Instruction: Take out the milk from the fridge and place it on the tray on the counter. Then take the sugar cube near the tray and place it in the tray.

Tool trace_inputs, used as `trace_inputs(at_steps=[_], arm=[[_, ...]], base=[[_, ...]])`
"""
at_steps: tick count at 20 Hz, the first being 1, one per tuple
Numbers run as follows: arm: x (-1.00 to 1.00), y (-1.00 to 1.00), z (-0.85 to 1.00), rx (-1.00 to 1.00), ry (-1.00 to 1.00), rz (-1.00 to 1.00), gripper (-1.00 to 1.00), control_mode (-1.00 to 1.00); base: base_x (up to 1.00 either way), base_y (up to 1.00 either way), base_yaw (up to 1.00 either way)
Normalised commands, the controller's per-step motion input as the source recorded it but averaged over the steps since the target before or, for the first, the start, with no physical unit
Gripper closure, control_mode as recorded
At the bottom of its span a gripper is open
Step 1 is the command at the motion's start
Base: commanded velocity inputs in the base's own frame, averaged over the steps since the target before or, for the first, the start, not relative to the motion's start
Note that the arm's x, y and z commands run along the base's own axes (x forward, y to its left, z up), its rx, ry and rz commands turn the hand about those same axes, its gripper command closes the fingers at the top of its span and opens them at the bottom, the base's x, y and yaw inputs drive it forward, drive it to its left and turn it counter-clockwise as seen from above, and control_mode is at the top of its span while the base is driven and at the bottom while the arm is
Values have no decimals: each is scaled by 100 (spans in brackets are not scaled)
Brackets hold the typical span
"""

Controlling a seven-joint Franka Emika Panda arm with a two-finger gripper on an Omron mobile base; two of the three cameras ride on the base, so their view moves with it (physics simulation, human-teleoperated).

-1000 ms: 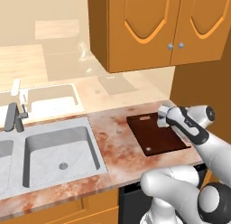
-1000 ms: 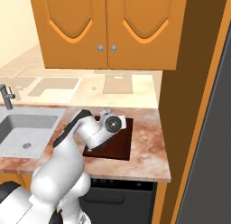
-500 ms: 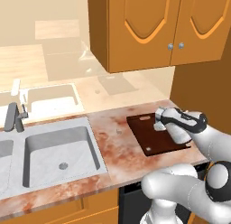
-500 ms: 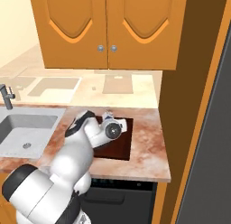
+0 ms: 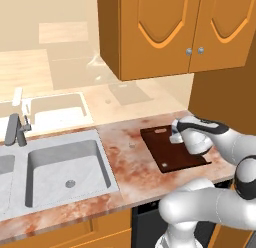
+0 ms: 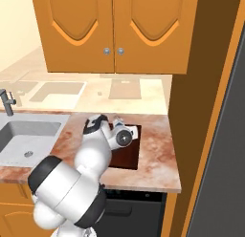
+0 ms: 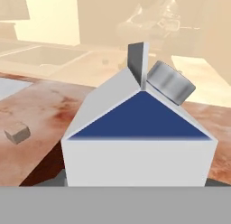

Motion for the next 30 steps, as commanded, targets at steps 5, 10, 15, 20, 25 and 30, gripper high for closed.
trace_inputs(at_steps=[5,10,15,20,25,30], arm=[[17,-4,-16,3,0,1,100,-100],[17,-3,-21,2,0,0,100,-100],[2,0,-24,1,0,0,100,-100],[0,0,-41,0,0,0,100,-100],[0,-1,-31,0,0,0,100,-100],[0,0,-32,0,0,0,100,-100]], base=[[0,0,0],[0,0,0],[0,0,0],[0,0,0],[0,0,0],[0,0,0]])
